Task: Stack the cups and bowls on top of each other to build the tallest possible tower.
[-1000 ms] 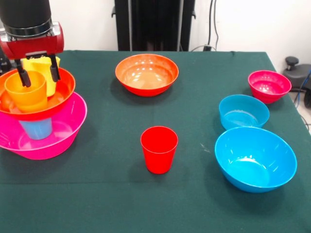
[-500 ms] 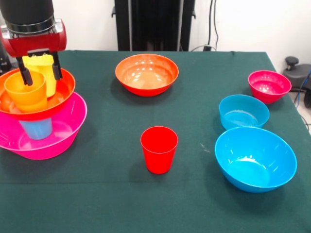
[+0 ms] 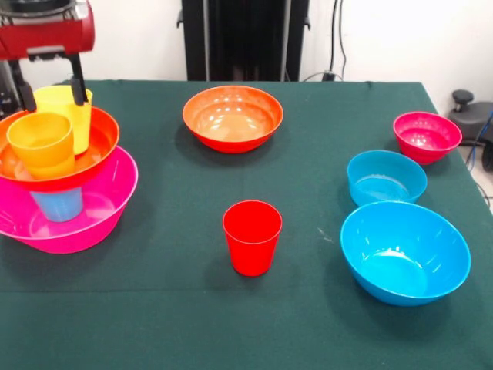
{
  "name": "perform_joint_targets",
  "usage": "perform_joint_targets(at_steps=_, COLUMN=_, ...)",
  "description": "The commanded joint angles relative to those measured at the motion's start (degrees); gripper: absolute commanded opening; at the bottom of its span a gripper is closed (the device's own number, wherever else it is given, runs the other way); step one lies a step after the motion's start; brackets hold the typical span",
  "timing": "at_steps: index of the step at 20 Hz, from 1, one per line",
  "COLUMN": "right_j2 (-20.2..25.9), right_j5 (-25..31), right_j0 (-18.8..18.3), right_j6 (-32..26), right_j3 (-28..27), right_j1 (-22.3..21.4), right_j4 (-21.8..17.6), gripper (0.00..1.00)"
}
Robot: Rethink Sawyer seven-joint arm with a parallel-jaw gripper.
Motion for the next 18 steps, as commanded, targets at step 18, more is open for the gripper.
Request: perform_joint_targets(at_steps=18, right_j2=-0.9, right_j5=-3.3, right_j0=7.4, right_j6=-2.4, right_j3=9.2, right_j1=-1.8, right_j4=3.6, gripper=1.0)
